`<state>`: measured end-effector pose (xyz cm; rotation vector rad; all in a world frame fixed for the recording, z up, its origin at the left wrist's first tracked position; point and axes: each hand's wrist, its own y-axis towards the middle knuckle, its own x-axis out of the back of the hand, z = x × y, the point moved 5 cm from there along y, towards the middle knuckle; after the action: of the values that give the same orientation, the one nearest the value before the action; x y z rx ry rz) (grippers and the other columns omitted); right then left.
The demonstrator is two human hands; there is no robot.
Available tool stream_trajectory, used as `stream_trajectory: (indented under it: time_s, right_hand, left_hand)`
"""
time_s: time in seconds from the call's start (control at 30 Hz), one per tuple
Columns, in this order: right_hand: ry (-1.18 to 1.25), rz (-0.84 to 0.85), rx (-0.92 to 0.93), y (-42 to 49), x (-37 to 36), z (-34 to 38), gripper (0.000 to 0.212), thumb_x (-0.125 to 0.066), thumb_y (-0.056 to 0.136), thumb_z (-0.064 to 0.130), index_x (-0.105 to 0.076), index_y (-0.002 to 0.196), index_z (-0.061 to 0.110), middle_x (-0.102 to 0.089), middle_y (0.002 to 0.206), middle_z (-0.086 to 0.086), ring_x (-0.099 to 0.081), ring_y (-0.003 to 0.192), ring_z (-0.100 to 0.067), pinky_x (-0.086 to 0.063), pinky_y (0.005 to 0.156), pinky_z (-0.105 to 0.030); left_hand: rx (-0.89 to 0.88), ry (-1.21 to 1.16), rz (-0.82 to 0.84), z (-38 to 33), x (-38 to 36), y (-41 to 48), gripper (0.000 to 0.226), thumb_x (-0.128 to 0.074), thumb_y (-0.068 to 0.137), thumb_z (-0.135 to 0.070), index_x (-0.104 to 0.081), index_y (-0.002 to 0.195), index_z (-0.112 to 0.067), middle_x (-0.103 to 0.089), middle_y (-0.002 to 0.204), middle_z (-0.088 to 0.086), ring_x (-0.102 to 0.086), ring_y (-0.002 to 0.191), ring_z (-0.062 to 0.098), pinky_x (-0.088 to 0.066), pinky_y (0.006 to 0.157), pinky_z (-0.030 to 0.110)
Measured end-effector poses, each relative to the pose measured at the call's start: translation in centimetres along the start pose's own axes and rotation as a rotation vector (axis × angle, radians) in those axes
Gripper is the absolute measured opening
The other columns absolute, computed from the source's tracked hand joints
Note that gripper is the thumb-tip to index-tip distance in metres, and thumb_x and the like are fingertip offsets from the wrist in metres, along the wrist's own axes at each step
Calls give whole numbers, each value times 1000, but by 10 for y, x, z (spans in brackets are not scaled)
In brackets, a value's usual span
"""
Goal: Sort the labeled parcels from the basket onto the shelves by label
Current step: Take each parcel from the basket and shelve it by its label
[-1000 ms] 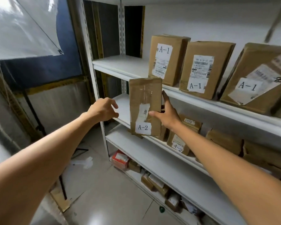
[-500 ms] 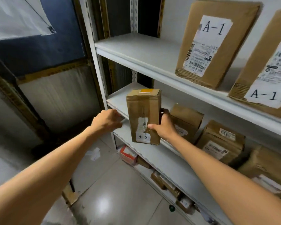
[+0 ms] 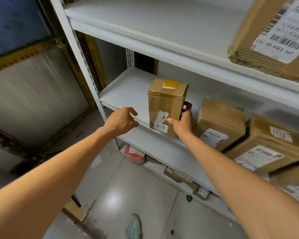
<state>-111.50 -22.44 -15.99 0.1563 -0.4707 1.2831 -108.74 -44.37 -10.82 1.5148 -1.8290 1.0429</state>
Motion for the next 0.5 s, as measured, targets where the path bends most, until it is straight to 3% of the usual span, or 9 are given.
stream_trajectory:
  time_s: [0.2,0.5]
  right_hand:
    - [14,-141,-31,14,-14,-14,76,-72,77,-5,-34,141,14,-49,132,-10,-49,123,-26,-40,106,-38]
    - [87,-183,-166,27,-21,-30,55,-69,85,3,-43,132,10,-55,130,-12,-51,123,-28,-41,104,-37]
  left_hand:
    - [-32,-24,56,16,-10,16,37,-68,86,-22,-58,122,-15,-70,108,5,-65,93,18,-52,89,36]
    - [-132,-61,84,14,-27,21,38,-65,88,-21,-57,125,-16,-70,109,5,-66,94,19,-53,92,39]
